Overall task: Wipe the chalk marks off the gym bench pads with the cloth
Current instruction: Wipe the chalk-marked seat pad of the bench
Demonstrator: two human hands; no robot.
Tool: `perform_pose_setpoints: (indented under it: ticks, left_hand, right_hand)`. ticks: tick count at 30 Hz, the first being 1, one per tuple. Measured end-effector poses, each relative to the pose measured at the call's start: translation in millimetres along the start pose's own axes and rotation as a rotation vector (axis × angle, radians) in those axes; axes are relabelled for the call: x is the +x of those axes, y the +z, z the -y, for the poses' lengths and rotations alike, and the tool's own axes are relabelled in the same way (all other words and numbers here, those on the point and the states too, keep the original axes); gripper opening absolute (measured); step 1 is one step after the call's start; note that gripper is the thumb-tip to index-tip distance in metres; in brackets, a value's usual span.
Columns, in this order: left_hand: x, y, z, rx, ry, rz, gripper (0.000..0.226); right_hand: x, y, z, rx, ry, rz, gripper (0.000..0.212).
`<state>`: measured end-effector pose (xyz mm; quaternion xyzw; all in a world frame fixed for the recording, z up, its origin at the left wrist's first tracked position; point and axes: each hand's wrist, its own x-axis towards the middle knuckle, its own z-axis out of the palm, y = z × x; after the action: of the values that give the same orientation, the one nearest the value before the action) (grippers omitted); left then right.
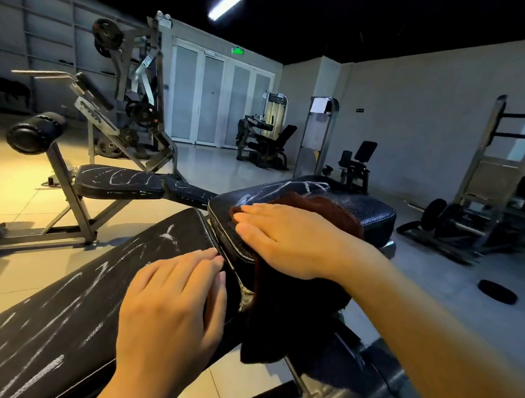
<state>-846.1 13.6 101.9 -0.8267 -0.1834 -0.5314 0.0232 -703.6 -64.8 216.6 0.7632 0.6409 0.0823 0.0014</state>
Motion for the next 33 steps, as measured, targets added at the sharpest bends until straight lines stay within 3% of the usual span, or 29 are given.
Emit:
perform_pose_setpoints:
  ticks: [7, 11, 13, 15, 18, 26, 29, 33]
  left_hand:
    - [-3.3, 1.8, 2.1, 0.023, 0.029, -0.046, 0.035]
    - [-3.6, 1.3, 4.4, 0.029, 0.049, -0.042, 0.033]
    - [-4.6, 2.0, 4.4, 0.034, 0.056, -0.051, 0.032]
    - [-4.6, 2.8, 4.2, 0.028, 0.057, -0.056, 0.032]
    - [-4.0, 4.0, 4.4, 0.027, 0.050, -0.064, 0.033]
    - [-3.6, 4.2, 5.7, 0.023, 0.036, -0.040, 0.035]
    - [-4.2, 3.8, 6.8, 0.006, 0.042, -0.073, 0.034]
    - [-4.0, 5.1, 5.4, -0.002, 0.046, -0.104, 0.033]
  right_hand:
    - [-41.7, 11.3, -14.8, 0.021, -0.078, -0.064, 0.053]
    - [-37.4, -9.6, -60.7, -0.020, 0.245, -0.047, 0.069]
    - [-30.9, -21.1, -85.1, 0.015, 0.428, -0.028, 0.063]
    - [-26.9, -23.9, -97.2, 0.050, 0.498, -0.030, 0.059]
    - [-27.3, -14.8, -83.8, 0.009, 0.438, -0.071, 0.057]
    - [-34.1, 9.1, -10.9, -0.024, -0.049, -0.023, 0.057]
    - [-37.1, 0.2, -38.4, -0.045, 0.020, -0.008, 0.061]
    - [-32.7, -15.4, -79.1, -0.119, 0.292, -0.045, 0.072]
